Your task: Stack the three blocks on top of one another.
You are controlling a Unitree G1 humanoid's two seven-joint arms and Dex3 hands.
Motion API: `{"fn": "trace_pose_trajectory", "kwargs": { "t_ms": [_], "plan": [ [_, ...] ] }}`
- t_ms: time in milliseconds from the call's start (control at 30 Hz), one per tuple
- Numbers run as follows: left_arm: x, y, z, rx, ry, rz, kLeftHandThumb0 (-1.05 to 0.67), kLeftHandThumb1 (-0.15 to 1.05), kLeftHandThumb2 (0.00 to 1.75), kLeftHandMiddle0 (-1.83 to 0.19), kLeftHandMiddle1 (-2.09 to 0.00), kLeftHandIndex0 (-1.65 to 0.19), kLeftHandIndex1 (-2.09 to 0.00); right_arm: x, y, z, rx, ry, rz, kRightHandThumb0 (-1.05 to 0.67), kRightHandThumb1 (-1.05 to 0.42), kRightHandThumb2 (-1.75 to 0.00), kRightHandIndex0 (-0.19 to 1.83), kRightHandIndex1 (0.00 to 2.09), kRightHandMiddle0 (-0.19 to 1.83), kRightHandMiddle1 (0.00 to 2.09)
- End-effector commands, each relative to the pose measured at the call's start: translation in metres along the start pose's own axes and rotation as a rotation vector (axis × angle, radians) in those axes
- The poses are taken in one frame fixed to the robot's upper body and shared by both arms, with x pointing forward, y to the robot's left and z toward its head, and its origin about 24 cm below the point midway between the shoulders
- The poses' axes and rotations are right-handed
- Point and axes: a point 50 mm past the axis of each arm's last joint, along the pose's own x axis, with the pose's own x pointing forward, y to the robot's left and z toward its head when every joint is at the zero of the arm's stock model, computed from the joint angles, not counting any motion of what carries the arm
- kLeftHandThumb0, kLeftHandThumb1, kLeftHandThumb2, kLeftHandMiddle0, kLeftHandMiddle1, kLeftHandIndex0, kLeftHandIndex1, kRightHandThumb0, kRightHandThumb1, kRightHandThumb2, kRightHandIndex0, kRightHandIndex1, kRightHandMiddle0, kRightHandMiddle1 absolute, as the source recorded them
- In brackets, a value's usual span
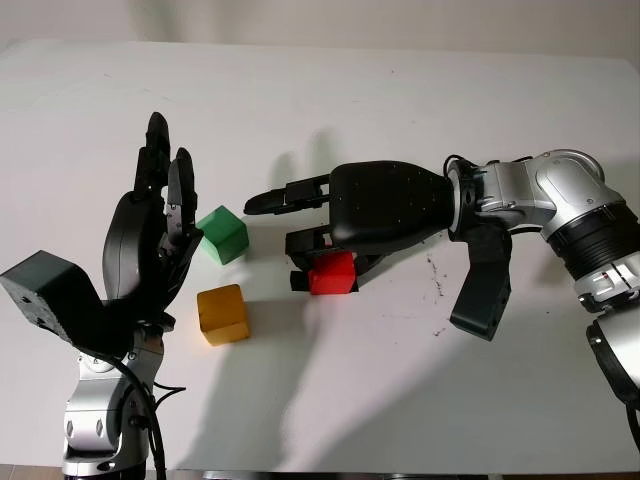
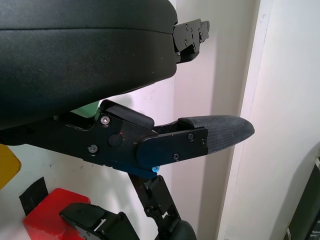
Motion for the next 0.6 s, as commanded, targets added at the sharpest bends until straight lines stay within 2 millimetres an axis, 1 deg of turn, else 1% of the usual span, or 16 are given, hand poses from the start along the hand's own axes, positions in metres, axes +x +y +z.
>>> {"fn": "trace_pose_trajectory", "kwargs": {
  "t_ms": [0, 200, 267, 300, 333, 367, 400, 433, 500, 567],
  "plan": [
    [-0.0009, -0.0008, 0.0042, 0.0, -0.018, -0.008, -0.74, 1.05, 0.58, 0.19, 0.0, 0.19, 0.0, -0.0024, -0.0012, -0.0001, 0.002, -0.004, -0.005, -0.41, -0.97, -0.05, 0.2, 0.06, 0.46, 1.49],
    [-0.0011, -0.0007, 0.0045, 0.007, -0.017, -0.006, -0.74, 1.05, 0.58, 0.19, 0.0, 0.19, 0.0, -0.0026, 0.0007, 0.0009, 0.002, -0.006, 0.014, -0.41, -0.96, -0.05, 0.18, 0.05, 0.45, 1.47],
    [-0.001, -0.0006, 0.0046, 0.01, -0.016, -0.005, -0.74, 1.05, 0.58, 0.19, 0.0, 0.19, 0.0, -0.0028, 0.0015, 0.0015, 0.008, -0.005, 0.009, -0.44, -0.95, -0.05, 0.18, 0.05, 0.42, 1.44],
    [-0.001, -0.0005, 0.0046, 0.009, -0.017, -0.004, -0.74, 1.05, 0.58, 0.19, 0.0, 0.19, 0.0, -0.0032, 0.0019, 0.0017, 0.012, -0.006, 0.008, -0.45, -0.95, -0.05, 0.17, 0.04, 0.36, 1.39],
    [-0.001, -0.0005, 0.0045, 0.006, -0.017, -0.002, -0.74, 1.05, 0.58, 0.19, 0.0, 0.19, 0.0, -0.0037, 0.0022, 0.0019, 0.014, -0.006, 0.007, -0.47, -0.95, -0.05, 0.16, 0.04, 0.28, 1.29],
    [-0.001, -0.0005, 0.0044, 0.004, -0.018, -0.001, -0.74, 1.05, 0.58, 0.19, 0.0, 0.19, 0.0, -0.0044, 0.0023, 0.002, 0.014, -0.007, 0.005, -0.47, -0.96, -0.05, 0.13, 0.04, 0.2, 1.12],
    [-0.001, -0.0006, 0.0044, 0.001, -0.018, 0.001, -0.74, 1.05, 0.58, 0.19, 0.0, 0.19, 0.0, -0.0052, 0.0019, 0.0019, 0.014, -0.008, 0.009, -0.47, -0.97, -0.05, 0.07, 0.03, 0.1, 0.87],
    [-0.0009, -0.0007, 0.0044, -0.001, -0.018, 0.002, -0.74, 1.05, 0.58, 0.19, 0.0, 0.19, 0.0, -0.006, 0.0014, 0.0017, 0.013, -0.009, 0.015, -0.46, -0.97, -0.05, 0.03, 0.03, 0.06, 0.69],
    [-0.0008, -0.0008, 0.0043, -0.003, -0.018, -0.001, -0.74, 1.05, 0.57, 0.19, 0.0, 0.19, 0.0, -0.0076, 0.0009, 0.0012, 0.02, -0.006, 0.02, -0.46, -0.98, -0.05, -0.11, 0.01, -0.05, 0.38],
    [-0.0004, -0.001, 0.0046, 0.002, -0.018, -0.005, -0.74, 1.05, 0.58, 0.19, 0.0, 0.19, 0.0, -0.0096, 0.0003, 0.0002, 0.024, 0.006, 0.023, -0.47, -0.99, -0.06, -0.17, 0.01, -0.14, 0.25]
  ]
}}
